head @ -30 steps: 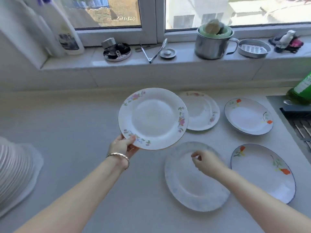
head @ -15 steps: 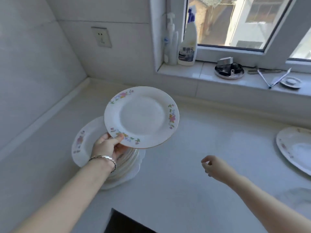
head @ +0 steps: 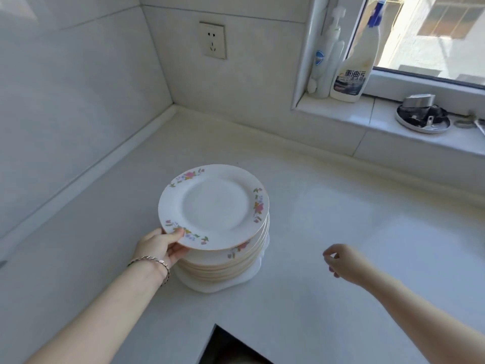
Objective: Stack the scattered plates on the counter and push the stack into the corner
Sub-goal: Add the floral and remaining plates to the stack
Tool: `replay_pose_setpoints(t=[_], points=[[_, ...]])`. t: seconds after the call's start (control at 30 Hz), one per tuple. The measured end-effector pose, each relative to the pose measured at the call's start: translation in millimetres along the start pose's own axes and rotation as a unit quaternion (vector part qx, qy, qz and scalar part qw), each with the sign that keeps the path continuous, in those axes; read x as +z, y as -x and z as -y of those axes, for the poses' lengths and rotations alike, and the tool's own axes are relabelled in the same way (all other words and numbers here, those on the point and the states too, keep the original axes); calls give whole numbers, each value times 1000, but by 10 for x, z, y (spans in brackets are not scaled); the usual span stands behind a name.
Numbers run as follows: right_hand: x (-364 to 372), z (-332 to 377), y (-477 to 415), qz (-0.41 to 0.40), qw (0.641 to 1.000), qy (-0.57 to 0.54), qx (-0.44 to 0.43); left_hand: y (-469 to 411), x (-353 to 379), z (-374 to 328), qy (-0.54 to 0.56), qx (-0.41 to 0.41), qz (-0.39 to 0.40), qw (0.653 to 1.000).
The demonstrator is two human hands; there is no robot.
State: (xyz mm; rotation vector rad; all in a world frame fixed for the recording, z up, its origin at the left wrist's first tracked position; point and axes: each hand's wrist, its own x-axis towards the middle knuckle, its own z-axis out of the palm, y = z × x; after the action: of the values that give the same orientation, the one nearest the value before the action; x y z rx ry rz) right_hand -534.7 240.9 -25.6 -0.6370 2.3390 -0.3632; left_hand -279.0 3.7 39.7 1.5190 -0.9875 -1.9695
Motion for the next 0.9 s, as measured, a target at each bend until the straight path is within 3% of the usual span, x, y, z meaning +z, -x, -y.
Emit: replay_pose_setpoints(t=[0.17, 0.4, 0.57, 0.73, 0.8, 0.9], points=[[0, 44, -27, 7, 1000, 8, -8, -33, 8, -47, -47, 5, -6, 999], [18, 33, -82, 11, 1000, 11, -8, -33, -36, -131, -215, -3, -33, 976], [61, 46, -79, 22, 1000, 3, 0, -67, -97, -129, -393, 18, -71, 917], [71, 74, -85, 25, 1000, 16, -2, -100, -106, -170, -473, -8, -66, 878], [82, 84, -77, 26, 999, 24, -7, -92, -95, -167, -547, 24, -86, 832], [122, 69, -72, 29, 999, 28, -5, -14, -31, -177, -688, 93, -127, 709]])
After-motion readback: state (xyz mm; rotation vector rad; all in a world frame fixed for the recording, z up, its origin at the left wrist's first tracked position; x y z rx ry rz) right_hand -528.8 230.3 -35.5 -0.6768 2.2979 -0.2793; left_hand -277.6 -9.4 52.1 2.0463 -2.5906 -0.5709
